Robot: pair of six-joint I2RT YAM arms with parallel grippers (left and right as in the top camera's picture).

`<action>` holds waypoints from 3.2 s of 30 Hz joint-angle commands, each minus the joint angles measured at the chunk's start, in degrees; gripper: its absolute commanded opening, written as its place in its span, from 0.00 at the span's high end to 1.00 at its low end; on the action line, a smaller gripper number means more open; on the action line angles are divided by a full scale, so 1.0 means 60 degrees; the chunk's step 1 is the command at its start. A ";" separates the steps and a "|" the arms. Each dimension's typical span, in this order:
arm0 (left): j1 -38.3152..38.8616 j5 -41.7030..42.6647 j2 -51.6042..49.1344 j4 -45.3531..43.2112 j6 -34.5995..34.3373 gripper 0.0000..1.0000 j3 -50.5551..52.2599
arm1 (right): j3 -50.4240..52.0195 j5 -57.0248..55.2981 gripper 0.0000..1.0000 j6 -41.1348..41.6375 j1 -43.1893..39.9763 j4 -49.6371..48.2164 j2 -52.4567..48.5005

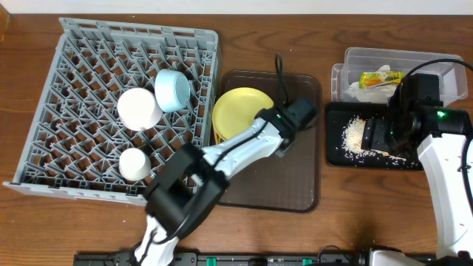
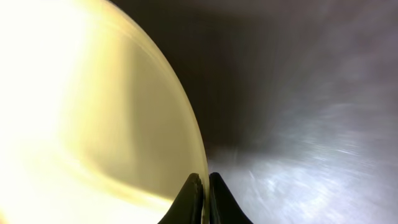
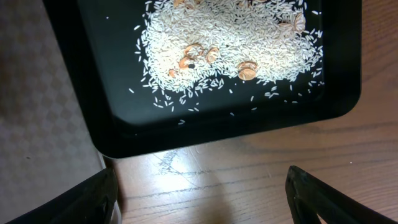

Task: Sort waste into correct bins and load items into the dishwasher
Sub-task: 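Lift the yellow plate and carry it to the back of the rack, then stand the yellow plate upright in the rack and open left gripper, then reach the left gripper to a wooden chopstick on the tray and grasp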

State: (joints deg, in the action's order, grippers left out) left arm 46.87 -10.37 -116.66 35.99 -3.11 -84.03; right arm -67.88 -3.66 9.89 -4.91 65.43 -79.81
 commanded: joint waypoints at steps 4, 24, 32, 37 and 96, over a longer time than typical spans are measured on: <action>-0.0189 0.1213 0.1974 -0.0004 0.0350 0.94 -0.0113 | -0.0186 -0.0062 0.16 0.0102 -0.0109 0.0029 0.0073; -0.5115 0.7941 0.3960 -0.1348 -0.0248 0.94 -0.0109 | -0.0186 -0.0058 0.16 0.0102 -0.0109 0.0062 0.0073; -0.6645 0.9286 0.3869 -0.1672 -0.0750 0.94 -0.0106 | -0.0186 -0.0058 0.16 0.0106 -0.0109 0.0058 0.0073; -0.6856 0.9745 0.3650 -0.1683 -0.0903 0.94 -0.0106 | -0.0186 -0.0058 0.16 0.0106 -0.0109 0.0058 0.0073; -0.2521 0.2211 0.4295 0.1971 -0.4262 0.12 0.0572 | -0.0186 -0.0058 0.06 0.0102 -0.0109 0.0146 0.0073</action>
State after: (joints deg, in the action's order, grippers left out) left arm 28.49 7.64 -88.77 48.05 -22.52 -82.02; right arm -67.88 -3.66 10.09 -4.91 66.22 -79.81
